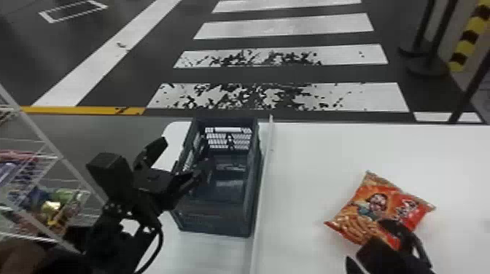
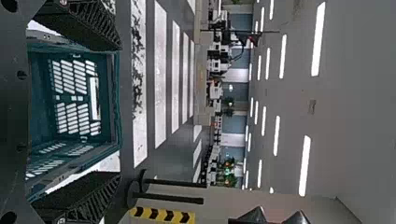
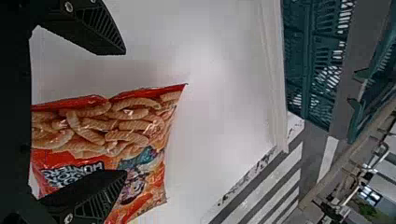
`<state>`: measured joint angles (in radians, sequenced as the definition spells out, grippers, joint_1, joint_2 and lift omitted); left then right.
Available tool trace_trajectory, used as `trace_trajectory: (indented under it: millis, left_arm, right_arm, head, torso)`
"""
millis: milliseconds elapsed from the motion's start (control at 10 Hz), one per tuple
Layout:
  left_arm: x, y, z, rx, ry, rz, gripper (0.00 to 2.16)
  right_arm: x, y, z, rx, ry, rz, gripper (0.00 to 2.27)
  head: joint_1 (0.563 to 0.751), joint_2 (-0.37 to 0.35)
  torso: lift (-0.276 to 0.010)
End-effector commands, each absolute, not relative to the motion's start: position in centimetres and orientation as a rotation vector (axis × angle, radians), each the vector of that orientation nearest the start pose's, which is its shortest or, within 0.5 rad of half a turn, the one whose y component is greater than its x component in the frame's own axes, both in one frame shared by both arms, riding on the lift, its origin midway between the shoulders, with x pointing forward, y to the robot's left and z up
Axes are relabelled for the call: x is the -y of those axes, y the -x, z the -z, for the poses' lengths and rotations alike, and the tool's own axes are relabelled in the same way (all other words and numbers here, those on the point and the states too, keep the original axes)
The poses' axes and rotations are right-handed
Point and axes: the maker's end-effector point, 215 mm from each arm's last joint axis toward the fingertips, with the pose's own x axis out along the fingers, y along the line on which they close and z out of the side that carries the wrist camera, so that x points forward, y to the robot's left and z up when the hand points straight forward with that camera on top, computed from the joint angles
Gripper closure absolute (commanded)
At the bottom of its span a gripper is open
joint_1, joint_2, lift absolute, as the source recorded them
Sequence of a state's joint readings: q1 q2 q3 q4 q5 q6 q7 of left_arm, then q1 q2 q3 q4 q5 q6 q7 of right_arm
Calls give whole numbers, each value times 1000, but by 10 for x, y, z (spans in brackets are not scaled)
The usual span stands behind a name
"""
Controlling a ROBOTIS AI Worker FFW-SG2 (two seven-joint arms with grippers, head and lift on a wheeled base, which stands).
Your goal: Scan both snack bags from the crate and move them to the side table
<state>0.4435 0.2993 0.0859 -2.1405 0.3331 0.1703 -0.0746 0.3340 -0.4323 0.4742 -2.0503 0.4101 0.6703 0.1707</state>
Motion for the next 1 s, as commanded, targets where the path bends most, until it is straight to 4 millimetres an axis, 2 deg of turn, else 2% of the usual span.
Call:
trace_trajectory:
  millis: [0,300,600,900]
  left_arm:
    - [-262,-470,298,-47,30,173,36]
    - [-257,-471,299,-48,39,185,36]
    - [-254,-472,300,-49,57,201,36]
    - [-253,-472,303,-55,67,206,36]
  right_arm:
    - [154,-390,505,-586,811,-454,83]
    - [186,-375,494,-642,969,-327,83]
    - [192,-370,493,-651,1026,-301,83]
    - [186,-365,489,-670,1076,-266,83]
  head:
    - [695,168]
    - [695,122]
    - [695,91]
    - [695,84]
  torso:
    - [-95]
    - [-95]
    - [-95]
    - [-95]
